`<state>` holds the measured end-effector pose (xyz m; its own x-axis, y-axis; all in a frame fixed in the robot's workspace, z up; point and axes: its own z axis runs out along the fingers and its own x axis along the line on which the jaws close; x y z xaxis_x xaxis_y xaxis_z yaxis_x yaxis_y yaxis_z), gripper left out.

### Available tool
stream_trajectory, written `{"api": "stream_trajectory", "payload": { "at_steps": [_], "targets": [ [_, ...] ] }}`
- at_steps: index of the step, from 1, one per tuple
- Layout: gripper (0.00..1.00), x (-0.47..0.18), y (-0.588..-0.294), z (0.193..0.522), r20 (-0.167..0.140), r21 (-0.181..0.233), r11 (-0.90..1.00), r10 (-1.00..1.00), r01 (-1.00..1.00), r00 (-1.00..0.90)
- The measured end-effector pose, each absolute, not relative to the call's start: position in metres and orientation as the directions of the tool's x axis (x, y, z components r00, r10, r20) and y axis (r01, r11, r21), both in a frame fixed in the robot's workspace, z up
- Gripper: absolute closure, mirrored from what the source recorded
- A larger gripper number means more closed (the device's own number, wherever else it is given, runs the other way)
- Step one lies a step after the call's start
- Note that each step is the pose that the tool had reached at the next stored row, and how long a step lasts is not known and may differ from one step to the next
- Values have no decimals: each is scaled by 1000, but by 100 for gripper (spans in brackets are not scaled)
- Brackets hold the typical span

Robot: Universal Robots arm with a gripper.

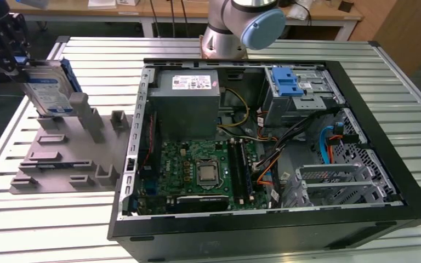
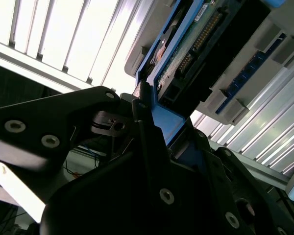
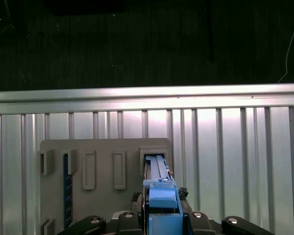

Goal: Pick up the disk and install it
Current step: 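Pick up the disk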

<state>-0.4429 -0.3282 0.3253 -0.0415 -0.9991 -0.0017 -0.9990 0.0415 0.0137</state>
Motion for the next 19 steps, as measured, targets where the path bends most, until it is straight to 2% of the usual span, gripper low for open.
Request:
{"api": "stream_trajectory", "payload": {
  "at_steps": [19],
  "targets": [
    [64, -443, -328, 331, -2, 14, 42, -999, -999, -42]
  ]
}}
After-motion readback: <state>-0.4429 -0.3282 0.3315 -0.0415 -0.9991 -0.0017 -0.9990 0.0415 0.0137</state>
